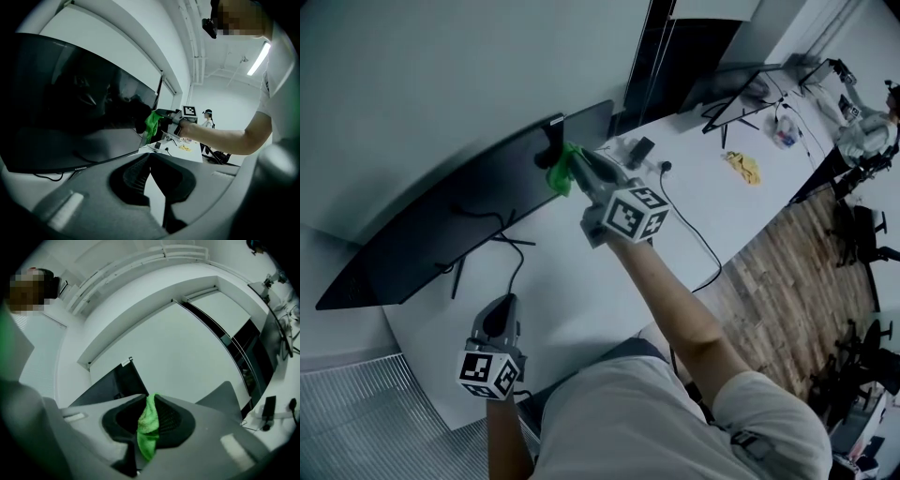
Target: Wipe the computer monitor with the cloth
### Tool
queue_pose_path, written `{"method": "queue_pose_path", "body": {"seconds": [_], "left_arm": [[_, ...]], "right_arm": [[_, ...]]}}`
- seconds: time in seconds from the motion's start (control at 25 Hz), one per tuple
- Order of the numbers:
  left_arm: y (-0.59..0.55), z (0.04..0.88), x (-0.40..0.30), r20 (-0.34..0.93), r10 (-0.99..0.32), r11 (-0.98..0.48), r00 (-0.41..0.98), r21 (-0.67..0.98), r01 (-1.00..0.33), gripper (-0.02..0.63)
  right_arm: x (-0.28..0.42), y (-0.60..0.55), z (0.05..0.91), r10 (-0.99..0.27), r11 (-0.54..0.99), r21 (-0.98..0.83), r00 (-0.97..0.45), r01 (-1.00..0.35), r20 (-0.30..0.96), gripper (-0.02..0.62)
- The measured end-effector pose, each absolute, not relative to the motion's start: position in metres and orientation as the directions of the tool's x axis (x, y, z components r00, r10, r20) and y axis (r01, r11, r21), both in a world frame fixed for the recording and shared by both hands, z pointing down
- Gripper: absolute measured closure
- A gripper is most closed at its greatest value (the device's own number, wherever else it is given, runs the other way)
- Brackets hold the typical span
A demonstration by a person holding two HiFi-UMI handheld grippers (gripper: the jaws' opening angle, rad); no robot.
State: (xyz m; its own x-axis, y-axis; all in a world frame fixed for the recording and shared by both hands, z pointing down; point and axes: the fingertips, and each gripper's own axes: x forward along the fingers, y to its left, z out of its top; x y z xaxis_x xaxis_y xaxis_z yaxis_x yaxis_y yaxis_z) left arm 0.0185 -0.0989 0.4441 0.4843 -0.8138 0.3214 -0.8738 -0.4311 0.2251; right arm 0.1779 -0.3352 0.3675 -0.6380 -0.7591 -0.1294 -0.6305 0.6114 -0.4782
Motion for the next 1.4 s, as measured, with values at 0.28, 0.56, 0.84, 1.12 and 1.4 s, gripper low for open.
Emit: {"method": "queue_pose_path", "body": {"seconds": [0.28, 0.56, 0.84, 1.12, 1.4], "left_arm": [[-0.097, 0.437, 0.02, 0.297, -0.808, -0.458, 0.508, 0.225, -0.86, 0.597], [-0.1, 0.423, 0.019, 0.27, -0.807, -0.48, 0.525, 0.218, -0.85, 0.597], [-0.103, 0.417, 0.017, 0.253, -0.804, -0.496, 0.539, 0.215, -0.841, 0.597], [-0.103, 0.416, 0.016, 0.24, -0.8, -0.51, 0.55, 0.212, -0.834, 0.597], [-0.104, 0.413, 0.017, 0.233, -0.797, -0.518, 0.557, 0.21, -0.829, 0.597]], "right_arm": [[0.183, -0.324, 0.321, -0.753, 0.64, -0.429, -0.633, -0.638, -0.183, 0.538], [0.184, -0.32, 0.282, -0.748, 0.657, -0.393, -0.622, -0.643, -0.232, 0.538], [0.186, -0.318, 0.258, -0.752, 0.656, -0.373, -0.61, -0.657, -0.249, 0.538], [0.19, -0.313, 0.247, -0.755, 0.655, -0.361, -0.597, -0.664, -0.27, 0.538], [0.196, -0.303, 0.239, -0.758, 0.652, -0.355, -0.59, -0.67, -0.28, 0.538]]}}
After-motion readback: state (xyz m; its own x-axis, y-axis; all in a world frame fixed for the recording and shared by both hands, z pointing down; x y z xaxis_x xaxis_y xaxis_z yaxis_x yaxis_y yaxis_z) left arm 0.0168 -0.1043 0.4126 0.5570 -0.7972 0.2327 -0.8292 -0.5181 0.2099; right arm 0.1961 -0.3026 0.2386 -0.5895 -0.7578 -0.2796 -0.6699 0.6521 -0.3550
